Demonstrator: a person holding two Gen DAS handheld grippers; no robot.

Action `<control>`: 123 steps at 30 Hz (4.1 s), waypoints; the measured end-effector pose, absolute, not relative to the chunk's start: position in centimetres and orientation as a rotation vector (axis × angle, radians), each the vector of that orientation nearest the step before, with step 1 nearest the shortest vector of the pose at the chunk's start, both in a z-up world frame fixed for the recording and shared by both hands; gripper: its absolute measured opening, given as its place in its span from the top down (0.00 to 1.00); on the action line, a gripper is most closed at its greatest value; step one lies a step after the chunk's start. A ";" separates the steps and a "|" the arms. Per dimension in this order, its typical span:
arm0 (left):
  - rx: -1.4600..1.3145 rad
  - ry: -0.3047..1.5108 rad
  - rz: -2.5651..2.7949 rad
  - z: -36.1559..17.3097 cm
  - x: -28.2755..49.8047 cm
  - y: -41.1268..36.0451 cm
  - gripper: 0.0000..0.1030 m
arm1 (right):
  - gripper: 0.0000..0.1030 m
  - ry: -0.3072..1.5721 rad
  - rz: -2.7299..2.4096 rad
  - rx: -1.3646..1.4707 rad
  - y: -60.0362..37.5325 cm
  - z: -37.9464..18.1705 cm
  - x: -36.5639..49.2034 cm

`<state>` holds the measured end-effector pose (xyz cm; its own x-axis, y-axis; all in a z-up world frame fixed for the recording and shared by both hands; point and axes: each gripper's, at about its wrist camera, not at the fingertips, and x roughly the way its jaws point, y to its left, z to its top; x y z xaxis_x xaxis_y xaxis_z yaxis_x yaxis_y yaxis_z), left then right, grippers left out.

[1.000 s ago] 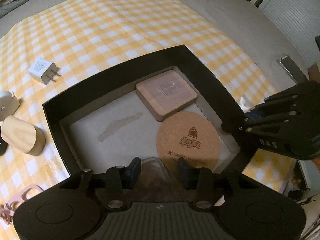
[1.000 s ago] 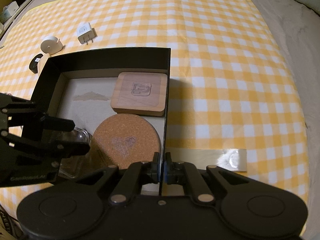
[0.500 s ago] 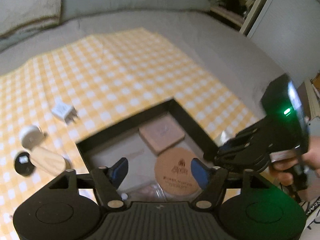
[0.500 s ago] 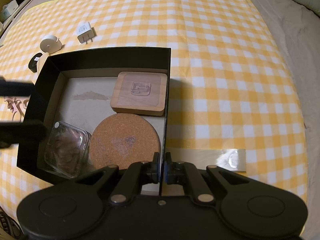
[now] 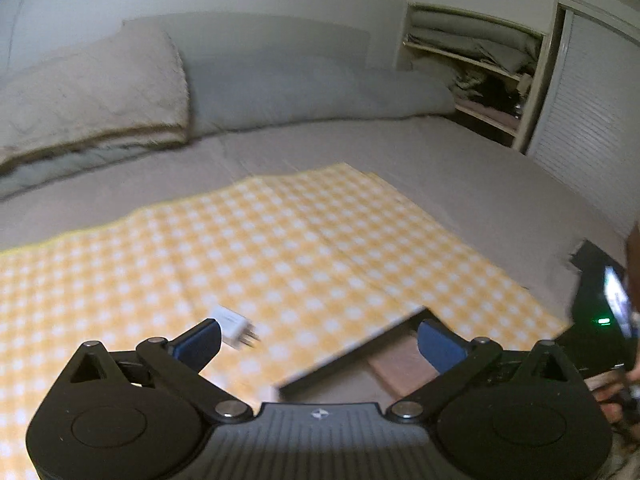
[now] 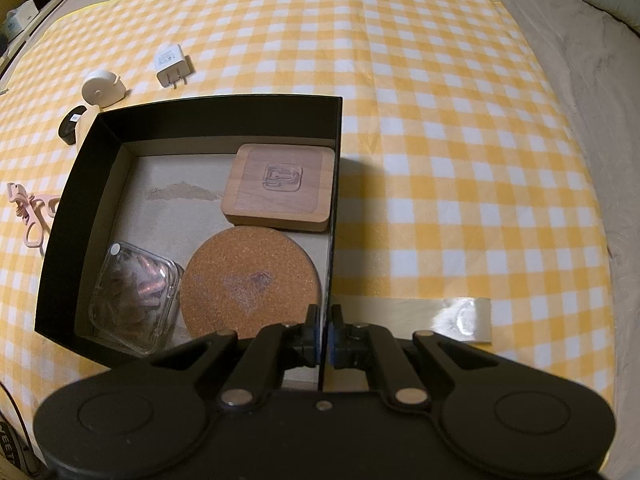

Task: Organize rigid objects
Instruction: 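Move the left tool back to the wooden oval case and grasp it, then carry the wooden oval case with the left tool into the box, release, then reach the left tool to the pink scissors and grasp them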

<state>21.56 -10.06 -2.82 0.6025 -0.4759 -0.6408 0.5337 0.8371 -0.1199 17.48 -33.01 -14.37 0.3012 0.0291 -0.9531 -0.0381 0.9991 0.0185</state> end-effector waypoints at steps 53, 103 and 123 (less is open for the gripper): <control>0.041 0.901 -0.532 -10.0 28.1 -6.2 0.15 | 0.95 1.263 0.054 -0.007 -33.0 -14.4 17.5; -0.185 1.102 -0.188 -13.4 24.5 -17.1 0.07 | 0.95 1.258 0.065 -0.023 -32.8 -14.1 17.4; -0.157 0.940 -0.365 -5.6 18.0 -12.5 0.00 | 0.96 1.259 0.055 -0.035 -32.8 -14.6 17.3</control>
<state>18.00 -12.48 -5.57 0.5342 -0.3730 -0.7586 0.2374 0.9275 -0.2888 17.34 -32.76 -14.55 0.3057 0.0222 -0.9519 -0.0604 0.9982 0.0039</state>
